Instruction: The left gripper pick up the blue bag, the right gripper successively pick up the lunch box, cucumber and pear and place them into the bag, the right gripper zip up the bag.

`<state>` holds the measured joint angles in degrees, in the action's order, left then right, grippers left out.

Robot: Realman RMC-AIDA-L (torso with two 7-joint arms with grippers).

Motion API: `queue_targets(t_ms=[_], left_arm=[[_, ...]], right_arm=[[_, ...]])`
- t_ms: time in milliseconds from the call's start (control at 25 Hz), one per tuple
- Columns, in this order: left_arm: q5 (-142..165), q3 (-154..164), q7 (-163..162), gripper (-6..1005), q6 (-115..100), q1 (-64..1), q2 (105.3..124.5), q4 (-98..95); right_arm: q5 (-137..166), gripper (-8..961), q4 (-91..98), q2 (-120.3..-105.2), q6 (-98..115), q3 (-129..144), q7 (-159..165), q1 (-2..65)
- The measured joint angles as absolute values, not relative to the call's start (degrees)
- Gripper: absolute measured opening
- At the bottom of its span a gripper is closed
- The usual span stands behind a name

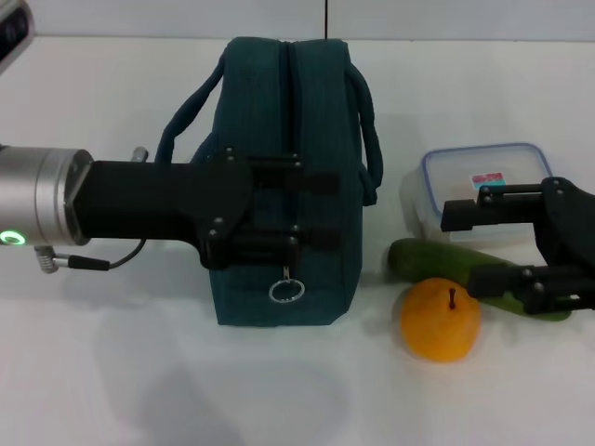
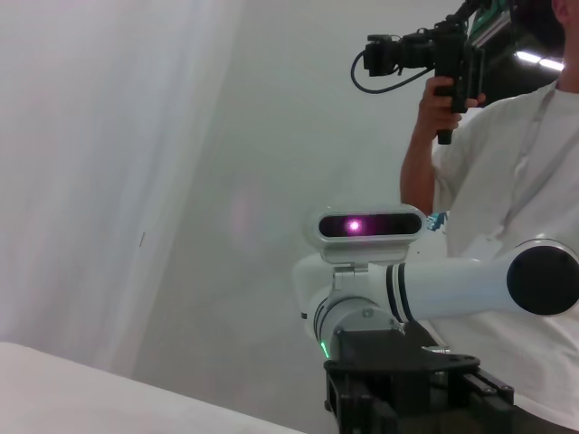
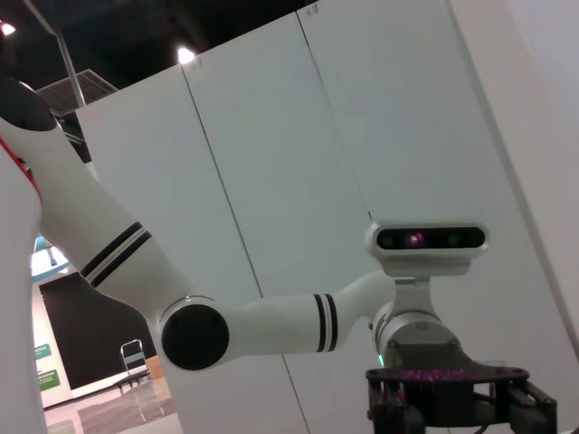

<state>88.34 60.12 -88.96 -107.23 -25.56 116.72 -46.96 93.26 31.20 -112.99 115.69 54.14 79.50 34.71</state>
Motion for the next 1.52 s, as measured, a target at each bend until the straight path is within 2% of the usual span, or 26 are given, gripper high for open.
queue_targets(t_ms=[240, 400, 760, 920, 1520], left_arm=[[85.86, 57.83, -90.82, 641, -107.03, -26.08, 116.71, -47.71], [86.85, 51.93, -101.62, 640, -106.11, -26.56, 116.66, -55.63], [103.89, 49.66, -135.88, 640, -99.60, -29.72, 114.52, -76.39], [113.23, 49.63, -145.26, 639, -99.63, -32.76, 113.99, -77.35], [123.41, 52.15, -153.86, 638, -100.30, -36.68, 113.15, -76.68]], right_arm=[[93.26, 635, 31.20, -113.03, 114.96, 53.81, 79.30, 34.42], [93.25, 635, 31.20, -112.87, 114.96, 53.69, 79.14, 33.42], [92.79, 635, 31.48, -112.21, 115.46, 51.29, 77.30, 27.88], [92.77, 635, 31.62, -112.01, 115.93, 49.87, 76.81, 26.16], [93.16, 635, 31.33, -111.75, 116.36, 49.74, 75.31, 24.04]])
